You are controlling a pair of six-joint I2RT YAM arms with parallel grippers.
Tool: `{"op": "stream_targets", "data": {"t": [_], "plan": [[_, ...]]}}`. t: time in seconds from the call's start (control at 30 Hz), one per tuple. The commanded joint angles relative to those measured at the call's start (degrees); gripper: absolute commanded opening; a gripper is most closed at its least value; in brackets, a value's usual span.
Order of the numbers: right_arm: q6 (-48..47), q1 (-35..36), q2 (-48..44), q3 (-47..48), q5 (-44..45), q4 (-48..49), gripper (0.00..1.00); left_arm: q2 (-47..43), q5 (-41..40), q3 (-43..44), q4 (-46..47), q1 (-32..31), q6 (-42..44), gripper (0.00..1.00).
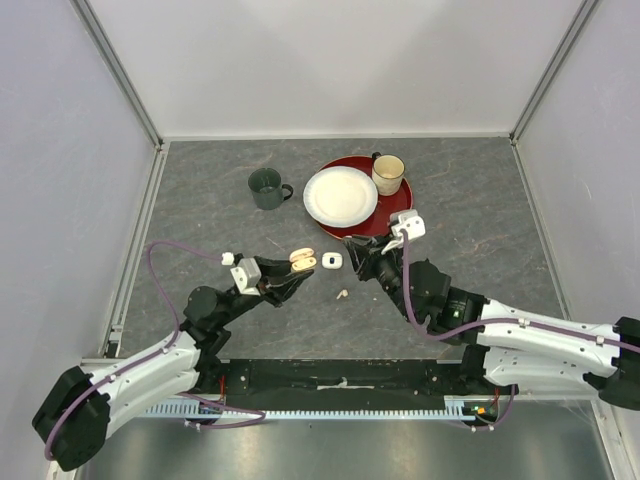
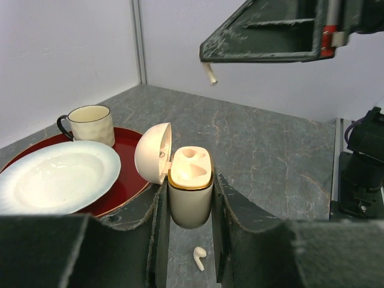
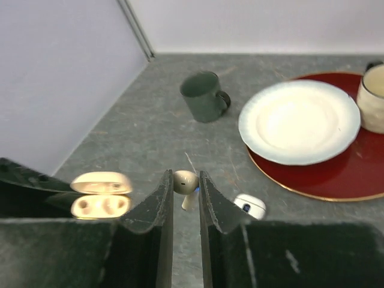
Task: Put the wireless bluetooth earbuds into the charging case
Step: Place the earbud in the charging case.
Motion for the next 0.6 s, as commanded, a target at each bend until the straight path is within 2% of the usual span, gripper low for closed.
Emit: {"op": "stream_targets", "data": {"t": [0.0, 0.3, 0.57], "plan": [[-11.3, 5.0, 1.4, 0.2, 5.2, 14.9, 0.0, 1.9, 0.0, 2.9, 5.0, -0.3, -2.5, 0.02], [-13.5, 8.7, 5.4, 0.0, 1.8, 22.3, 0.0, 2.6, 0.6, 3.9, 5.1, -0.4, -2.6, 0.02], [-12.3, 9.0, 8.5, 0.5, -1.7, 22.9, 0.0, 2.6, 1.3, 4.2, 5.2, -0.4, -3.2, 0.02]]}}
